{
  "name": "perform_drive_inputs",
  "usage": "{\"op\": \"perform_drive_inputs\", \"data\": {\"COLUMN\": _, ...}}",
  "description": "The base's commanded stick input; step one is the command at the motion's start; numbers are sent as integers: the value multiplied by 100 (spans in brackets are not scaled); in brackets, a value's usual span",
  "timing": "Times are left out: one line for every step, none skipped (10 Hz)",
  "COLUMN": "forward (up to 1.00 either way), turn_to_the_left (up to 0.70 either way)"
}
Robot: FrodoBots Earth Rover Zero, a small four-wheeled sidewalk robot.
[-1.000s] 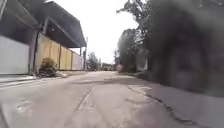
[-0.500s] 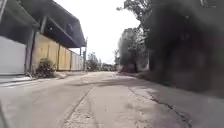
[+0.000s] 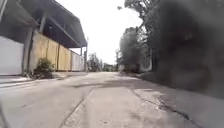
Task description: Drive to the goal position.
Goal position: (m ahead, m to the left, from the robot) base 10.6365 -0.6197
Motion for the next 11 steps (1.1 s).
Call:
{"op": "perform_drive_inputs", "data": {"forward": 70, "turn_to_the_left": 0}}
{"op": "perform_drive_inputs", "data": {"forward": 70, "turn_to_the_left": 0}}
{"op": "perform_drive_inputs", "data": {"forward": 70, "turn_to_the_left": 0}}
{"op": "perform_drive_inputs", "data": {"forward": 70, "turn_to_the_left": 0}}
{"op": "perform_drive_inputs", "data": {"forward": 70, "turn_to_the_left": 0}}
{"op": "perform_drive_inputs", "data": {"forward": 70, "turn_to_the_left": 0}}
{"op": "perform_drive_inputs", "data": {"forward": 70, "turn_to_the_left": -26}}
{"op": "perform_drive_inputs", "data": {"forward": 70, "turn_to_the_left": -35}}
{"op": "perform_drive_inputs", "data": {"forward": 70, "turn_to_the_left": -35}}
{"op": "perform_drive_inputs", "data": {"forward": 70, "turn_to_the_left": -35}}
{"op": "perform_drive_inputs", "data": {"forward": 70, "turn_to_the_left": -35}}
